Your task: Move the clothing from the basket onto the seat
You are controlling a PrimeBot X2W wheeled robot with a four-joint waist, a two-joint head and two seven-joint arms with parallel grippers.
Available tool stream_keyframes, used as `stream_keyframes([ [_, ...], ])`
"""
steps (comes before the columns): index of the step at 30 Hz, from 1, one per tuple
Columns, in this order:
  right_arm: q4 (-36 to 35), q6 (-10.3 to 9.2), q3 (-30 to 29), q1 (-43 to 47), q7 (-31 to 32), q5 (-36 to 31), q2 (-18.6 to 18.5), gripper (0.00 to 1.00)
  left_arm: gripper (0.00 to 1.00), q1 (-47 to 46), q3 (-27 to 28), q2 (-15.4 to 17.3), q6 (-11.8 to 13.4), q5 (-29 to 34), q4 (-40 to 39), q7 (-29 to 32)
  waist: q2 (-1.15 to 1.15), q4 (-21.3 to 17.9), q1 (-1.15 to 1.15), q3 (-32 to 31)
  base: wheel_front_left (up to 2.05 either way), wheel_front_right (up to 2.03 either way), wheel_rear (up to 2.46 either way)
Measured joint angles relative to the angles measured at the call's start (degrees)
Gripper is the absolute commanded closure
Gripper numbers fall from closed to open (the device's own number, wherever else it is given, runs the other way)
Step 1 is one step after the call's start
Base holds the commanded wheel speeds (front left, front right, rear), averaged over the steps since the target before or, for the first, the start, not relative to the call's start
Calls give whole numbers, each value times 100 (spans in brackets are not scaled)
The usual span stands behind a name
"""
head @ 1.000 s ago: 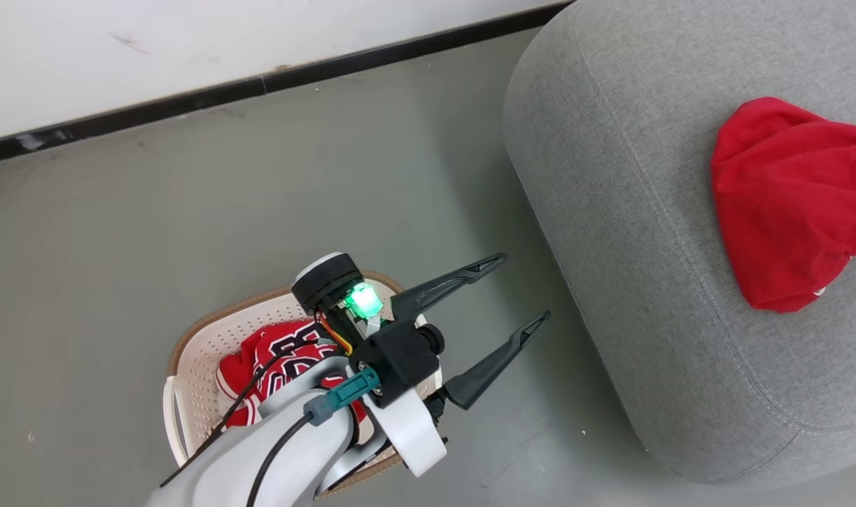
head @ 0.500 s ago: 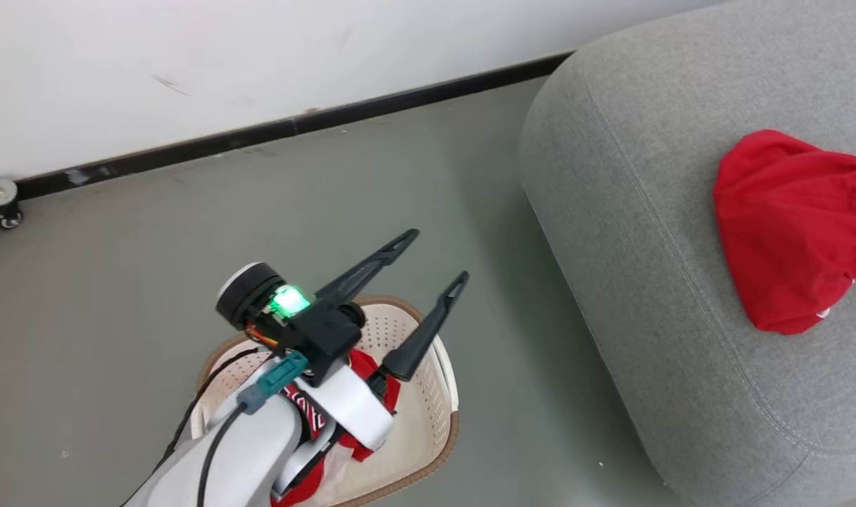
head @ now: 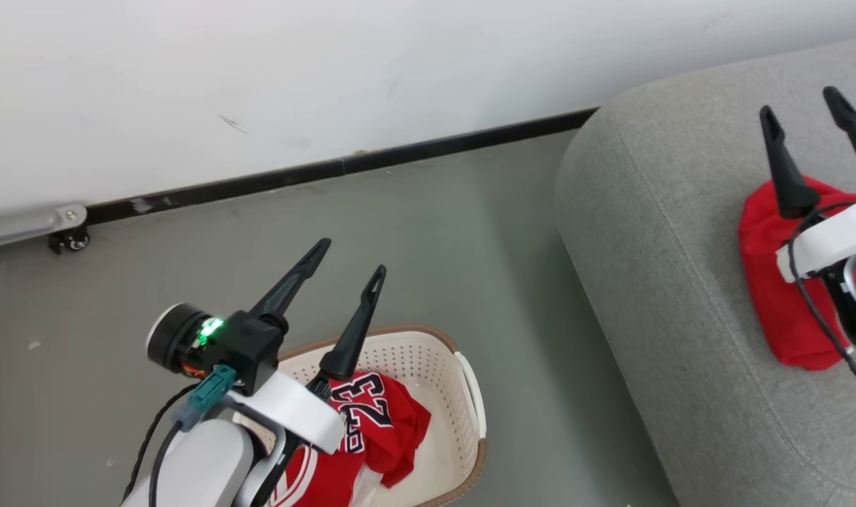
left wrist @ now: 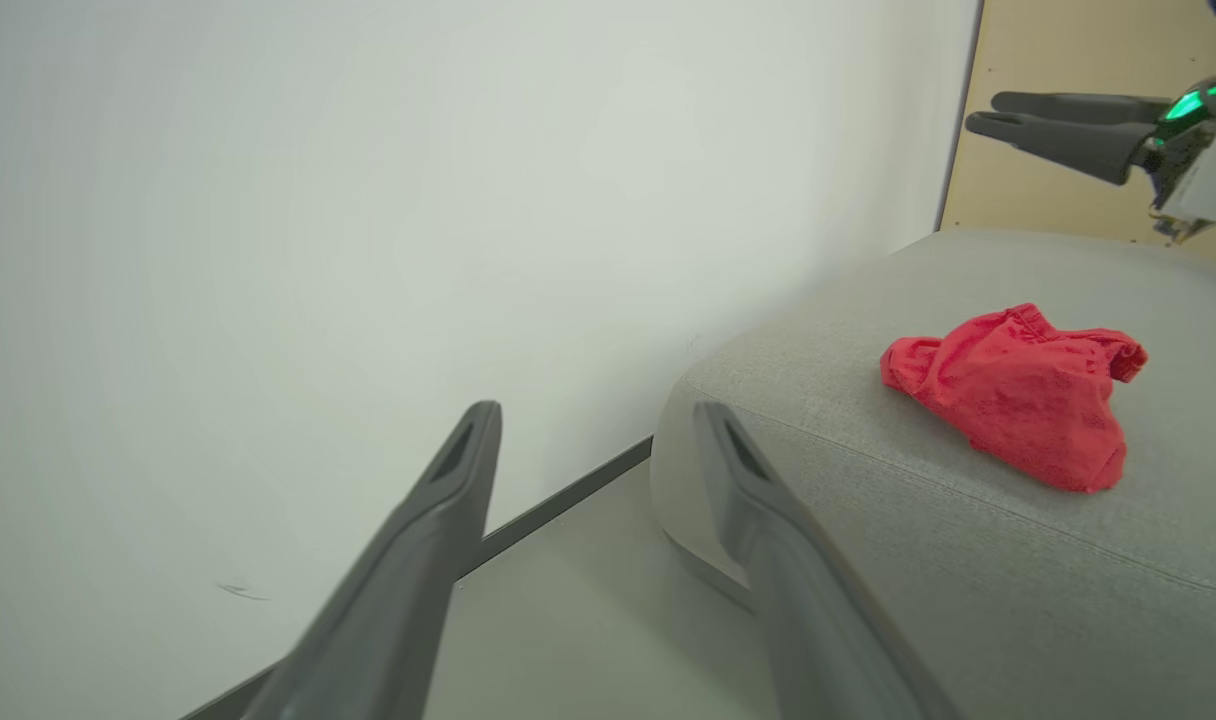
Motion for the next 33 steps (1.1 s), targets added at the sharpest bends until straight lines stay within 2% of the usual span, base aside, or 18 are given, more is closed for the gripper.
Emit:
stream_keyframes([
  [8,-78,1,8,280,0,-53,453,0,0,455,344,2,210,-22,-5,0,0,220,0,-292,0,0,0],
  [14,-75,0,-309,595,-1,-56,765,0,0,807,570,29,433,-21,114,0,0,365,0,-505,0,0,0],
  [26,-194,0,-436,1367,0,-243,1356,0,0,1269,842,-83,572,-18,216,1,0,587,0,-896,0,0,0],
  [33,-333,0,-424,1841,-1,-404,1610,0,0,1525,976,-129,779,47,261,1,0,684,0,-1094,0,0,0],
])
